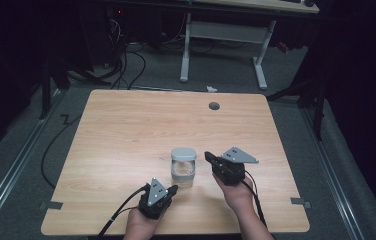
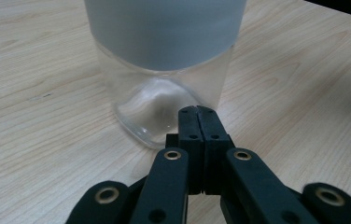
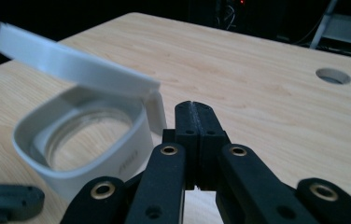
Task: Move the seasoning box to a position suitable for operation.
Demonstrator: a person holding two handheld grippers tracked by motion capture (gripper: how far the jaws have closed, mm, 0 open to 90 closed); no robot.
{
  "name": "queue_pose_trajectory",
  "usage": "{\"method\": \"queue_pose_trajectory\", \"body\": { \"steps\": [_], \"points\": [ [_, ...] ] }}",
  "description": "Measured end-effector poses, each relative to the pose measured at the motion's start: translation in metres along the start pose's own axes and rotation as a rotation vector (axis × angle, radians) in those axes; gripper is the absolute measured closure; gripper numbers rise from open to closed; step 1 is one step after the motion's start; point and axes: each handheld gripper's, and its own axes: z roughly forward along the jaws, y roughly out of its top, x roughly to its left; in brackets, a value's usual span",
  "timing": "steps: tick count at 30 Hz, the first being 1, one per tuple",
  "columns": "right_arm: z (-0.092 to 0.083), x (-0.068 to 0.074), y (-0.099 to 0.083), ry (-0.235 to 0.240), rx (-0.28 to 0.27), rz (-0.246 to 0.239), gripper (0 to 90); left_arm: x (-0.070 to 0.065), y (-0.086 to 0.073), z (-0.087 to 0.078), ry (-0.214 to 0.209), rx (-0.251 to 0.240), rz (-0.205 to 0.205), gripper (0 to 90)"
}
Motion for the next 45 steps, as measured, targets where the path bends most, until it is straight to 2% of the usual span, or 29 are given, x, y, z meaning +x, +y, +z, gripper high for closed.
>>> {"method": "queue_pose_trajectory", "body": {
  "steps": [11, 24, 35, 45],
  "points": [
    [0.004, 0.005, 0.025, 0.018, -0.045, -0.016, 90.0, -0.003, -0.003, 0.007, -0.007, 0.015, 0.011, 89.5],
    [0.002, 0.016, 0.039, 0.049, -0.081, -0.041, 90.0, -0.002, -0.005, 0.009, 0.004, 0.016, 0.013, 89.3],
    [0.004, 0.028, 0.032, 0.080, -0.063, -0.065, 89.9, -0.001, -0.003, 0.010, 0.008, 0.011, -0.005, 89.8],
    [0.006, 0.033, 0.014, 0.096, -0.026, -0.060, 89.5, -0.001, -0.002, 0.009, 0.006, 0.009, -0.008, 89.7]
  ]
}}
